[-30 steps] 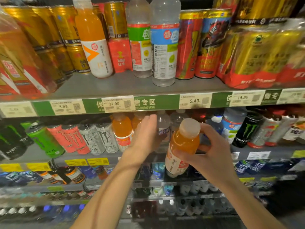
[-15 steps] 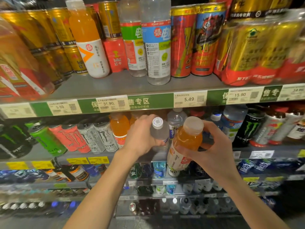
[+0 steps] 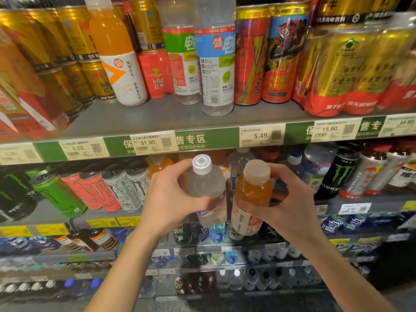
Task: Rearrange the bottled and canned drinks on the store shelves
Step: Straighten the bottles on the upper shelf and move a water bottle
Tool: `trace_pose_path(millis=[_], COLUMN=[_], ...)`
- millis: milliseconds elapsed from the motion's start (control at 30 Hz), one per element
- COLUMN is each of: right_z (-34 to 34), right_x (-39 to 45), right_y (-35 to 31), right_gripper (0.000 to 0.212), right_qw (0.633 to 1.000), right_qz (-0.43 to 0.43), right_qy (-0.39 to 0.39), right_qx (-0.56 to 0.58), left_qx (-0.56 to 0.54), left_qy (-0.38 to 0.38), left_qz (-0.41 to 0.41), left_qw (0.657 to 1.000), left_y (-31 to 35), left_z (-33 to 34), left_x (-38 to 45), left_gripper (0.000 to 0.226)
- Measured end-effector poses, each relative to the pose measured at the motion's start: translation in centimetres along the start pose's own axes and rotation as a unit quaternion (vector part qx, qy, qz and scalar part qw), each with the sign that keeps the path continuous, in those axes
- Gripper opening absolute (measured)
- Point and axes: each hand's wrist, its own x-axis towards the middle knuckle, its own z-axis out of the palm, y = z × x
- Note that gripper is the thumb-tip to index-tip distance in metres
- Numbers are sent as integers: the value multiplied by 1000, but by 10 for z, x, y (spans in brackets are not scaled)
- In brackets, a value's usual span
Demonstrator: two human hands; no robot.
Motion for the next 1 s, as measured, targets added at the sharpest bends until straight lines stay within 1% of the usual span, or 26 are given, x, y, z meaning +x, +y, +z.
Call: trace_pose_path(millis=[67,167,300,400,500,600,667,800,900,1000], right_z=[4,11,28,43,56,65,67,69,75,84], right_x=[2,6,20,33,39,37,33,33,35,37], right_y=[-1,-6,-16,-19,-16,-5,3,5,6,7], right_gripper=[69,70,73,72,71,75,78,69,66,65], right_qw=[1000,1000,996,991,985,983,980,975,970,963], right_qz=[2,15,12,5,-16,-51,-67,-102,-119,-119], right_qy=[-1,-6,-25,-33,-22,-12,-15,-4,2,9], right_qx=[-5,-18,-80,-130,-171,-177,-188,-195,-214,-244], left_qx=[-39,-124,-169,-195,-222,-239,-249,-238,-215,-219], left_qy=[9,13,-9,-17,-34,-40,-41,-46,-53,-51], left_qz=[-9,-34,-71,-80,-90,-100,-108,-123,-123,-127], left_qw=[999,992,983,977,970,965,962,962,967,966], left_y=[0,-3,-14,-22,-29,-40,-46,-51,-55,-56], left_z=[-11,-25,-41,-46,-49,-49,-48,-45,-44,-44], left_x=[-6,-15,-25,-32,-38,-39,-38,-36,-34,-34], left_gripper=[60,71,79,76,72,73,78,86,83,83])
